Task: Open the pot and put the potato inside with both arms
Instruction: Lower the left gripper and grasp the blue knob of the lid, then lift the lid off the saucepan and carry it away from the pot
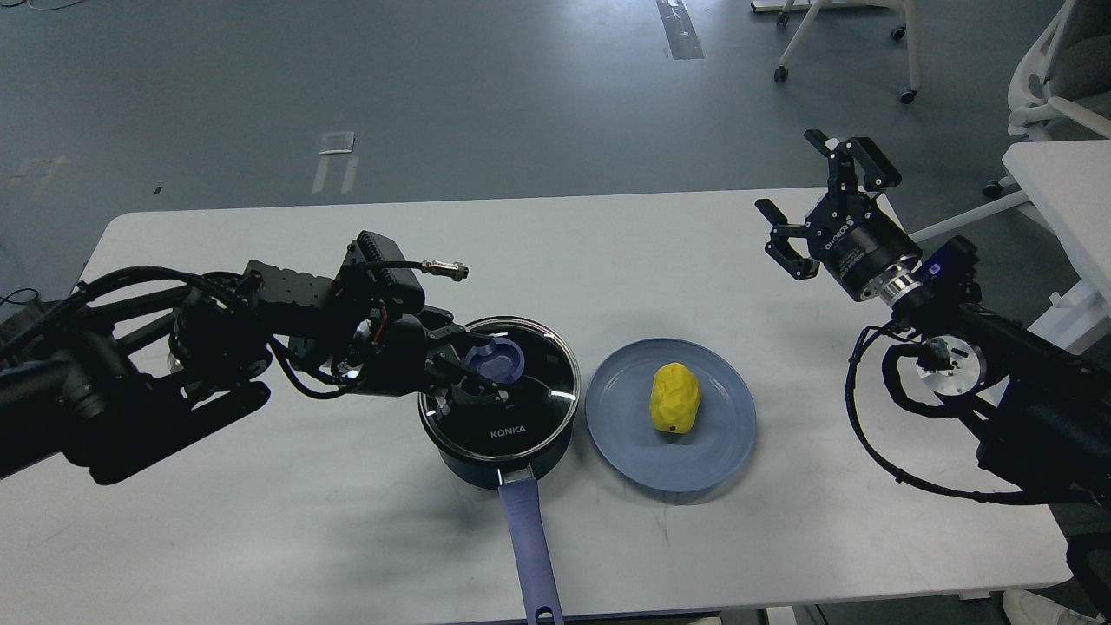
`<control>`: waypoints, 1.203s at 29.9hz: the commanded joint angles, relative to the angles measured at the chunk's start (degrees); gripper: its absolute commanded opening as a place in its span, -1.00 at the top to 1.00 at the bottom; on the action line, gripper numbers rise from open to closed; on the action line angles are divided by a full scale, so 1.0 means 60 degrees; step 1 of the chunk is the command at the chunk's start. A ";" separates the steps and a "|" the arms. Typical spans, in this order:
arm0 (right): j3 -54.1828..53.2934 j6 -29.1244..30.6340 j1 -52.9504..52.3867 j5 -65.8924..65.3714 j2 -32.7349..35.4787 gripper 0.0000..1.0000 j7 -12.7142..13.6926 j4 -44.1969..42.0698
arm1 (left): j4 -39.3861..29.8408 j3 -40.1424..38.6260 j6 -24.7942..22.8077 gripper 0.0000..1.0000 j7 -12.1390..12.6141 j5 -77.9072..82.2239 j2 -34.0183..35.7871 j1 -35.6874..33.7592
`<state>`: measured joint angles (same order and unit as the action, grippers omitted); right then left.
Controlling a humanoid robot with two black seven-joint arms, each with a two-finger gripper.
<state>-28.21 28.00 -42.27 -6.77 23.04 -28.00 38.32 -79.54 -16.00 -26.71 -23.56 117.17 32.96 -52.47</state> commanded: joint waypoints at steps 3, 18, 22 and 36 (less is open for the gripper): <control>0.0000 0.0000 -0.0001 0.0000 -0.0001 -1.00 0.0000 0.0000 | -0.0087 0.0001 -0.0001 0.51 0.0000 0.0013 0.0028 -0.0044; 0.0000 0.0000 -0.0001 0.0000 0.0160 -1.00 0.0000 0.0132 | -0.1260 0.0001 0.0014 0.49 -0.0741 -0.0016 0.3395 -0.0880; 0.0000 0.0000 -0.0001 0.0000 0.0160 -1.00 0.0000 0.0146 | -0.0937 0.0221 0.0395 0.48 -0.0741 -0.0104 0.4540 -0.0616; 0.0176 0.0000 0.0102 0.0000 0.0248 -1.00 0.0000 0.0381 | 0.1581 0.0894 0.1933 0.46 -0.0741 -0.1465 0.5111 0.1024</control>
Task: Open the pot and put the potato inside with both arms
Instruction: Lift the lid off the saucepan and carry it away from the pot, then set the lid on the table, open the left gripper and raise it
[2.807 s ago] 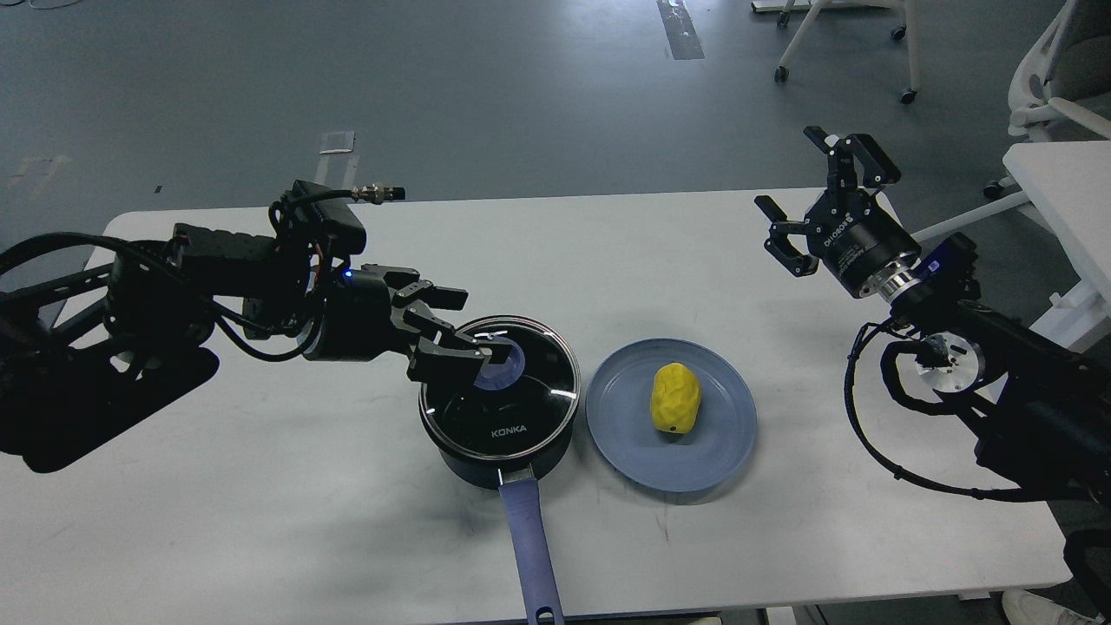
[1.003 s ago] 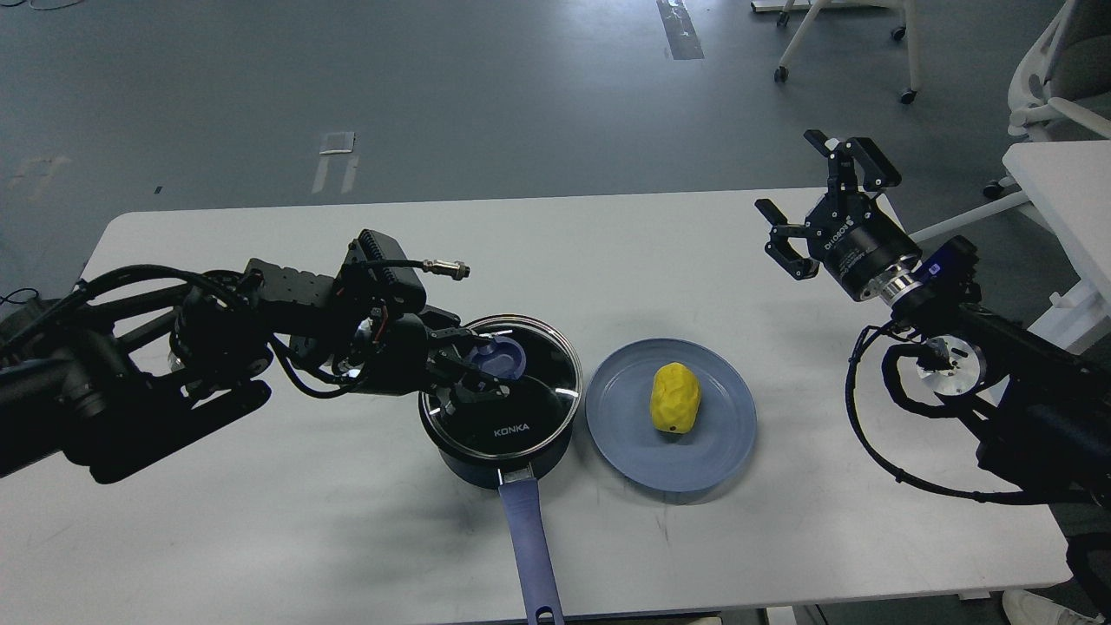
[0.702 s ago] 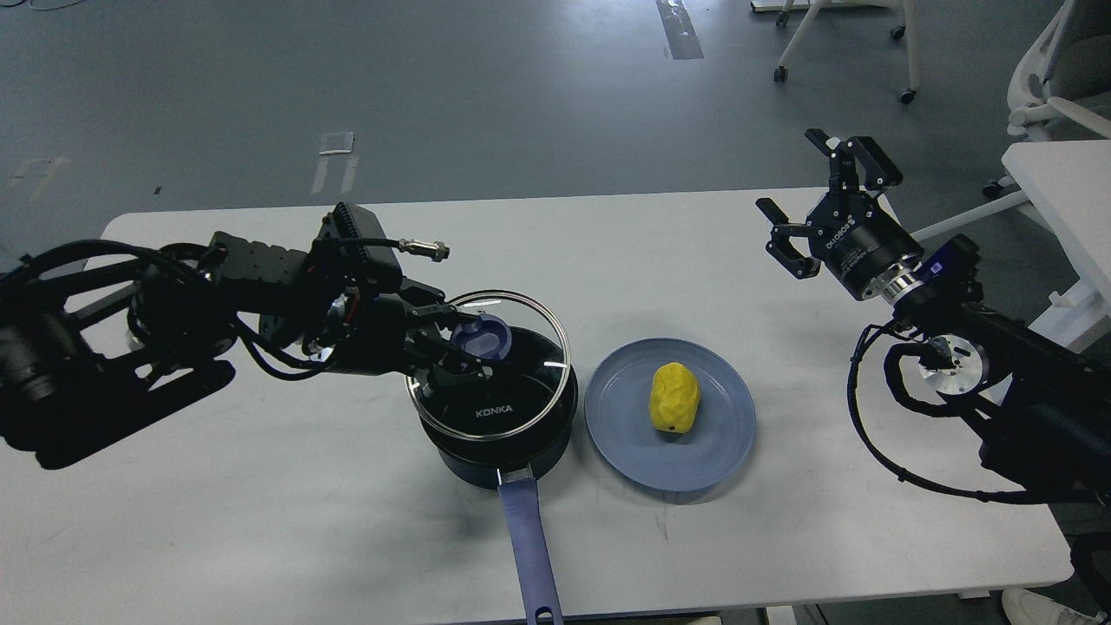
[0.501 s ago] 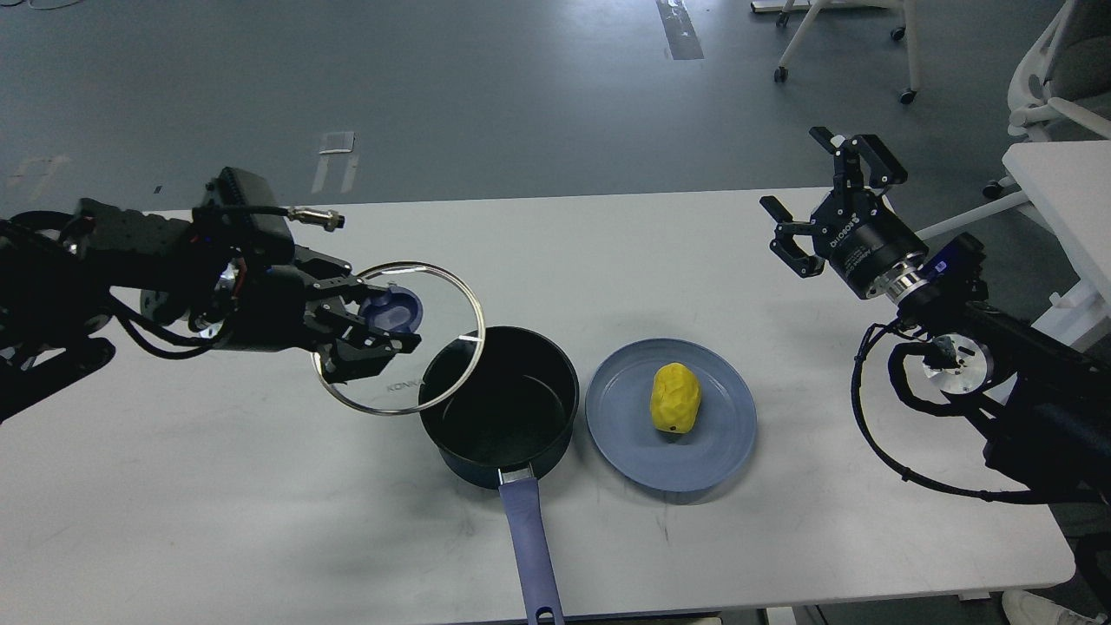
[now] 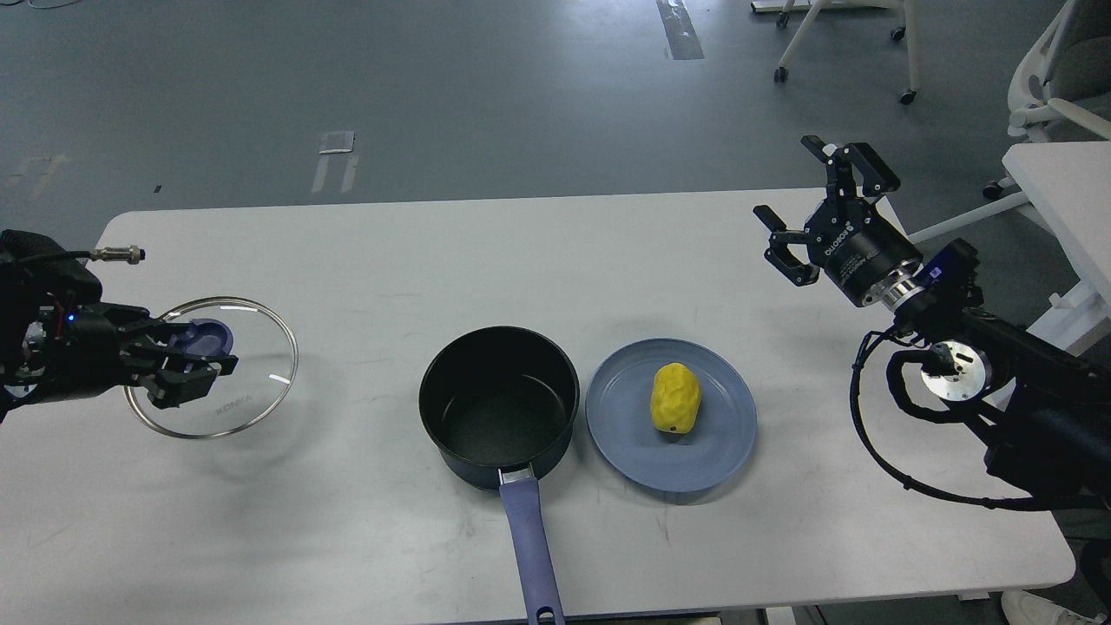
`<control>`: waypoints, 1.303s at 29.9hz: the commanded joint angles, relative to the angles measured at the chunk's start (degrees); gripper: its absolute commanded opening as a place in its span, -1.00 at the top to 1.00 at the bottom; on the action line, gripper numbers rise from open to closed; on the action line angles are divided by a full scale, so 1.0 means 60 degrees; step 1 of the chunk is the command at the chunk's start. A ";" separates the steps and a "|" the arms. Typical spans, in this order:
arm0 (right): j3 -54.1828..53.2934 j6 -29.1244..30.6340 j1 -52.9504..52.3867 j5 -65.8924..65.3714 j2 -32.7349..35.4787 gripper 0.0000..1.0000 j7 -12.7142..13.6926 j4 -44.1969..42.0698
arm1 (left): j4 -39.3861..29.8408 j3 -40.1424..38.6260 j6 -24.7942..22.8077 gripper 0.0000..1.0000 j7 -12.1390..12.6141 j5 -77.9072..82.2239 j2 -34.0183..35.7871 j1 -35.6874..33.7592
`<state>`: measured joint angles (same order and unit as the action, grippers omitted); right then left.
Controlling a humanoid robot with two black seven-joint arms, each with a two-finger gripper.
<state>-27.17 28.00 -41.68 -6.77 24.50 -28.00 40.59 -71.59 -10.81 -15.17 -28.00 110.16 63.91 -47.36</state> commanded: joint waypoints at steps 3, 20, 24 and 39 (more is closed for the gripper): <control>0.0016 0.0000 0.0003 0.0000 0.0003 -1.00 0.0000 0.0016 | 0.0373 0.0058 0.0111 0.43 0.0001 -0.0576 -0.0120 0.0538; 0.0016 0.0000 0.0091 0.0000 0.0003 -1.00 0.0000 0.0090 | 0.1735 0.0044 0.0961 -0.01 0.0001 -0.1646 -0.0837 0.1609; 0.0016 0.0000 0.0091 0.0000 0.0017 -1.00 0.0000 0.0090 | 0.1911 0.0044 0.1078 -0.24 0.0001 -0.1778 -0.0984 0.1726; 0.0031 0.0000 0.0047 -0.0014 0.0544 -1.00 0.0000 0.0440 | 0.1765 -0.0103 0.0860 -0.95 0.0001 -0.3619 -0.0780 0.1083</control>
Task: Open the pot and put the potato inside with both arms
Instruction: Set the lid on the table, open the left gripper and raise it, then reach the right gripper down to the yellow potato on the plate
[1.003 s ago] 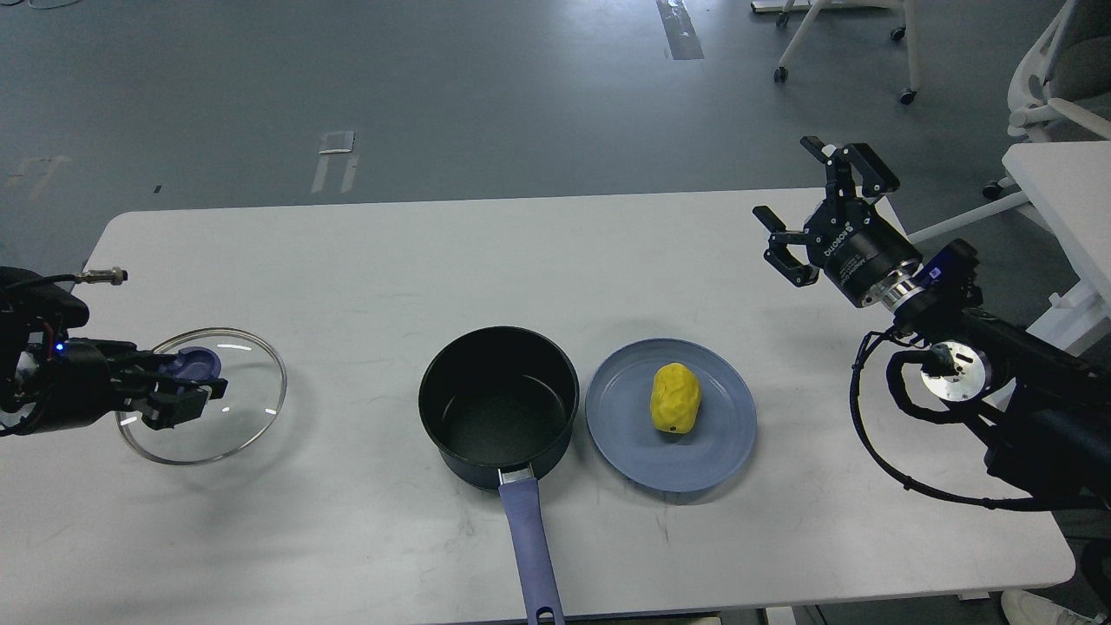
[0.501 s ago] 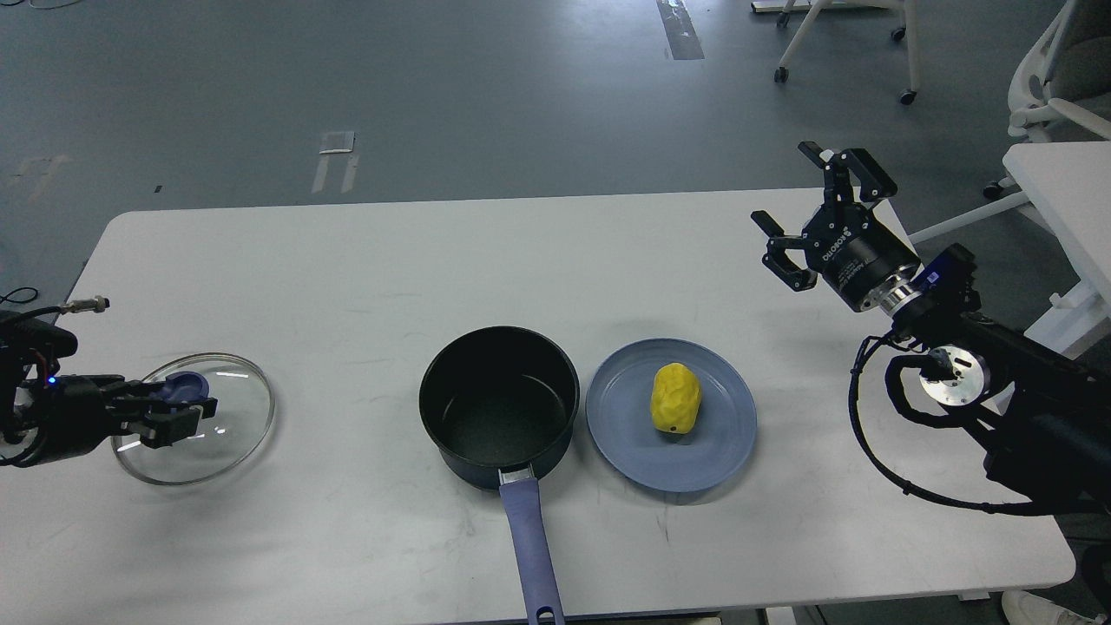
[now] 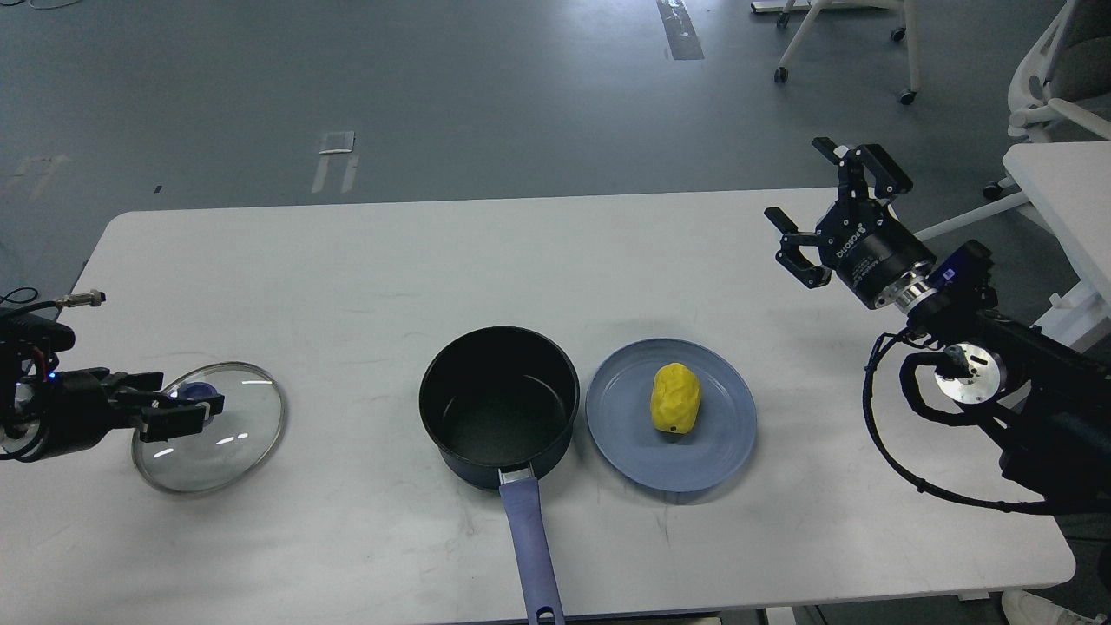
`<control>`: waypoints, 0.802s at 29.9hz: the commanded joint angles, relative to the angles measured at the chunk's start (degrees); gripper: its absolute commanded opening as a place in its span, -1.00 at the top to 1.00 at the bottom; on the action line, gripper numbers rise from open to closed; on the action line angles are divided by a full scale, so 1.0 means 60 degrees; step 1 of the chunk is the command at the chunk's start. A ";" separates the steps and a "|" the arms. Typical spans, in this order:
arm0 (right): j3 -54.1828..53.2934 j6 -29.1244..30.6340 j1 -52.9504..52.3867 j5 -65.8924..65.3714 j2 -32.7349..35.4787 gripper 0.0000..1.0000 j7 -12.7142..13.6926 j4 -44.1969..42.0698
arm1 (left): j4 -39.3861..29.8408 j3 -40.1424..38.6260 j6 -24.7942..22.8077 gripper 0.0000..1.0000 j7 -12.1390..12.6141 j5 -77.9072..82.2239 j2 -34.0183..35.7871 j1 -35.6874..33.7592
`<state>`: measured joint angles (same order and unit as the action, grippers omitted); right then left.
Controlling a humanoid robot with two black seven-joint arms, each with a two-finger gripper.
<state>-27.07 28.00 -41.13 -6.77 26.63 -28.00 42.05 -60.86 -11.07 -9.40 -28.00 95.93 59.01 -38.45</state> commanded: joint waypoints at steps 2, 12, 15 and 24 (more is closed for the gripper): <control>0.0014 0.0000 -0.0117 -0.0058 0.0366 -1.00 0.0000 0.0403 | -0.0066 -0.0060 -0.0438 -0.95 0.0000 -0.2389 0.0096 -0.0826; 0.0848 0.0000 -0.0674 -0.0175 0.1055 -1.00 0.0000 0.1135 | -0.0301 -0.0572 -0.2842 -0.95 0.0000 -1.2877 -0.0853 -0.1956; 0.0995 0.0000 -0.0689 -0.0408 0.1084 -1.00 0.0000 0.1413 | -0.0199 -0.0660 -0.2915 -0.95 0.0000 -1.3744 -0.1264 -0.1840; 0.2411 0.0000 -0.2501 -0.4811 0.2504 -1.00 0.0000 0.2950 | 0.0651 -0.1598 -0.3099 -0.95 0.0000 -1.4539 -0.2613 -0.1136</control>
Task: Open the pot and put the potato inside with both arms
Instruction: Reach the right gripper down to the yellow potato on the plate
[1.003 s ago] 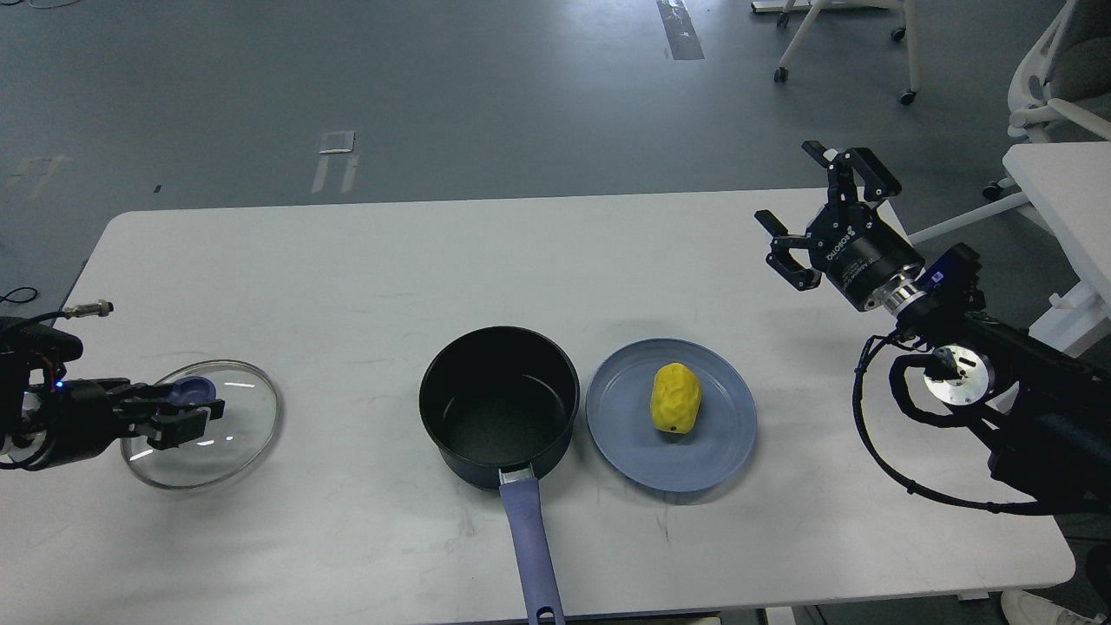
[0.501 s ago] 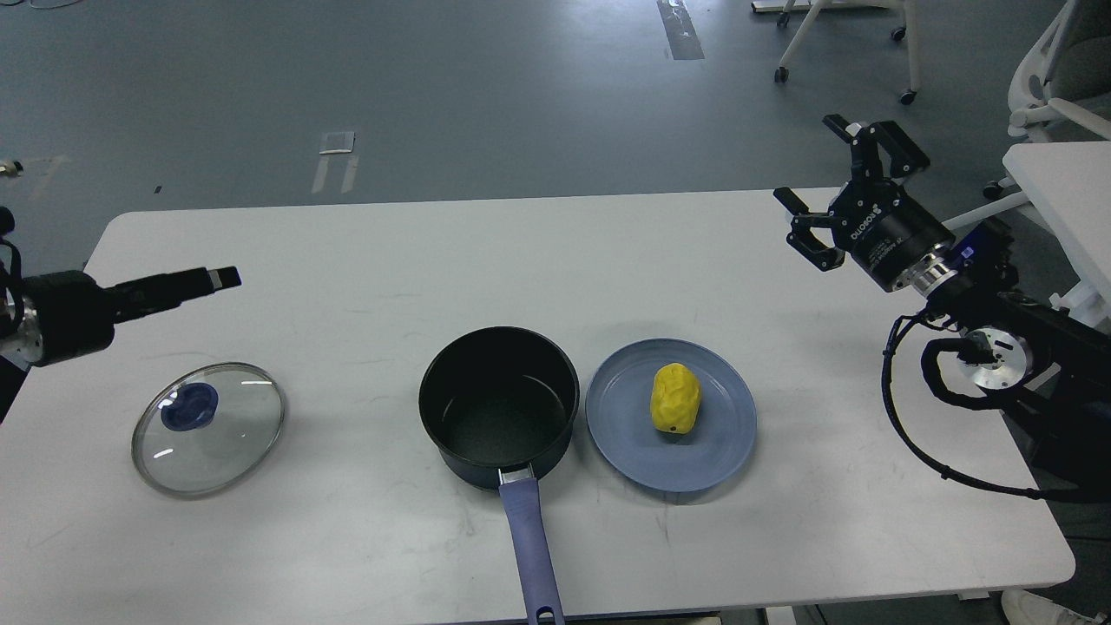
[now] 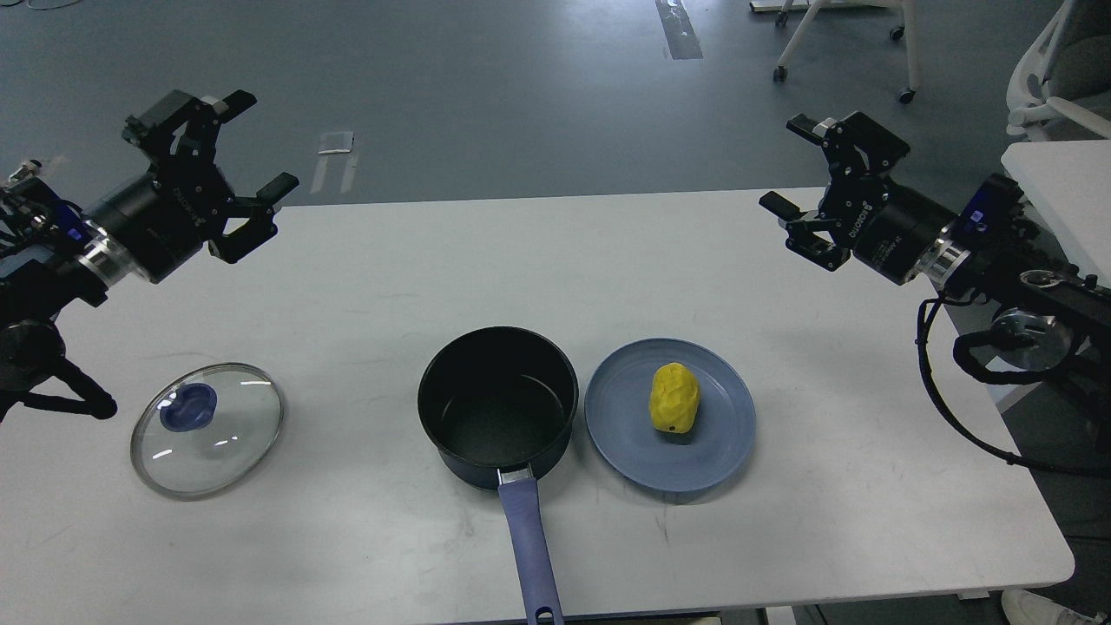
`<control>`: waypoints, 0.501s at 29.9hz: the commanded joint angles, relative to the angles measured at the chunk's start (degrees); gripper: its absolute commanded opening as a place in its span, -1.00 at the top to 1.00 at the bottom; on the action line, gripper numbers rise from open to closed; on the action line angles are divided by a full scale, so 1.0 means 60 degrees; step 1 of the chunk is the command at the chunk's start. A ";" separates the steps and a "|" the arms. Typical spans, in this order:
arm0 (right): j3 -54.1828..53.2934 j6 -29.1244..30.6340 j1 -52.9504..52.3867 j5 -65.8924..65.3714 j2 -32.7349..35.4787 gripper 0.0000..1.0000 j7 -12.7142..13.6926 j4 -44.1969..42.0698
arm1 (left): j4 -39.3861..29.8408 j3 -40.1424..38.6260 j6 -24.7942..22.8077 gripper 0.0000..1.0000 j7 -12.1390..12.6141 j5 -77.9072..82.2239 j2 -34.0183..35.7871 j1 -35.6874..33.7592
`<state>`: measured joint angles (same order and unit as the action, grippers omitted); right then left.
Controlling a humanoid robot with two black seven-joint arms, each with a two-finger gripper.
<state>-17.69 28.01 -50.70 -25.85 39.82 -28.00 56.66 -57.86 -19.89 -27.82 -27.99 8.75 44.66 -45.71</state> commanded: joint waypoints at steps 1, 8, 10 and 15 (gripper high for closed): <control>0.1144 -0.0001 -0.1186 -0.2001 0.0336 -1.00 0.0000 0.0633 | 0.0151 -0.0128 -0.0031 -0.96 -0.0002 -0.0007 -0.0222 0.0074; 0.4598 -0.0001 -0.4494 -0.5267 0.0395 -1.00 0.0000 0.1833 | 0.0137 -0.0143 -0.0031 -0.95 -0.0002 0.0109 -0.0222 0.0059; 0.5275 -0.0001 -0.4980 -0.5694 0.0351 -1.00 0.0000 0.2010 | 0.0137 -0.0143 -0.0031 -0.95 -0.0002 0.0110 -0.0222 0.0059; 0.7502 -0.0001 -0.6300 -0.6868 -0.0410 -1.00 0.0000 0.2260 | 0.0078 -0.0143 -0.0031 -0.95 -0.0002 0.0124 -0.0208 0.0059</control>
<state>21.40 28.02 -85.42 -64.86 39.91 -28.00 70.06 -57.17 -20.75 -28.02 -27.99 9.44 43.41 -45.33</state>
